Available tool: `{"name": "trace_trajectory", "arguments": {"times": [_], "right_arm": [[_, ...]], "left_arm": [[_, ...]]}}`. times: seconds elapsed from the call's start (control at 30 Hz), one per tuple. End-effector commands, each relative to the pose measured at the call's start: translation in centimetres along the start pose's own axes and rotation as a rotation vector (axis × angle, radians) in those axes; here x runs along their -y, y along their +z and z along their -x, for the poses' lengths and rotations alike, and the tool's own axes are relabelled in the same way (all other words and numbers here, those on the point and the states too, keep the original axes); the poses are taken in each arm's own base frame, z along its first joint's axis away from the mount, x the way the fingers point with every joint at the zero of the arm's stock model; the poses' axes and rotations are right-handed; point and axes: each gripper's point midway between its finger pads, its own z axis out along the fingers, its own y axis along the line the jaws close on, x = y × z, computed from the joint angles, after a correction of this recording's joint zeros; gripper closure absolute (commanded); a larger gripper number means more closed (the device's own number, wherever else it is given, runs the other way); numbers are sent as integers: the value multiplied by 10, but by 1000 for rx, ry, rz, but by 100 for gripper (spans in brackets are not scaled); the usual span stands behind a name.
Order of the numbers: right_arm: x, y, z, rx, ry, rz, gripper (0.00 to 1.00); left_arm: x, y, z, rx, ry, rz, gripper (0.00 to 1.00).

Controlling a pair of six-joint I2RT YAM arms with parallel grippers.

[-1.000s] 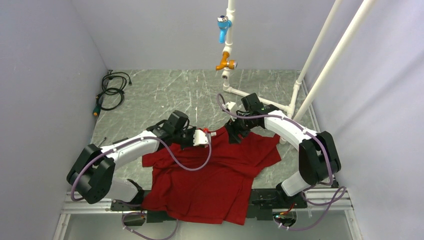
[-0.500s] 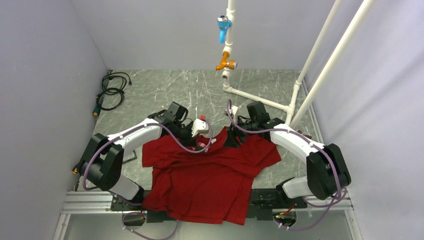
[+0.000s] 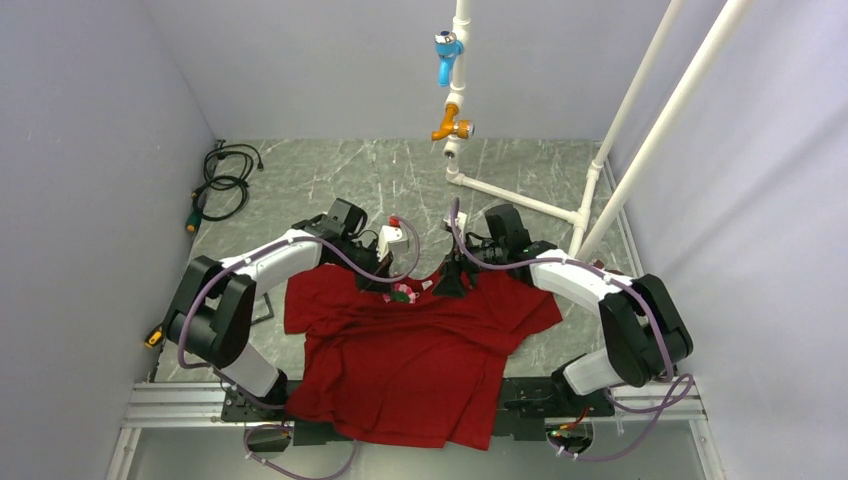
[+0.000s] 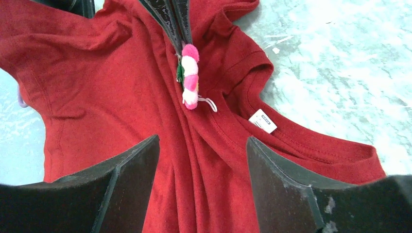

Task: Remove the brooch from the garment

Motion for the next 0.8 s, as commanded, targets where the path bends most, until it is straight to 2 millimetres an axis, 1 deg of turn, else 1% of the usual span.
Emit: {"name": "trace_trajectory", "arguments": {"times": [0.0, 0.23, 0.37, 0.57, 0.77], "right_arm": [[-7, 9, 8, 40, -39, 67, 31], [-12, 18, 3, 35, 0, 118, 32], [-16, 25, 2, 34, 30, 149, 32], [-17, 33, -3, 29, 48, 161, 32], [-18, 37, -4, 24, 61, 184, 34]], "left_arm": [[5, 0, 26, 93, -37, -57, 100], [3, 4, 28, 103, -80, -77, 100], [0, 2, 32, 129, -112, -91, 100], [3, 2, 39, 162, -153, -138, 100], [3, 4, 45, 190, -190, -169, 100]]}}
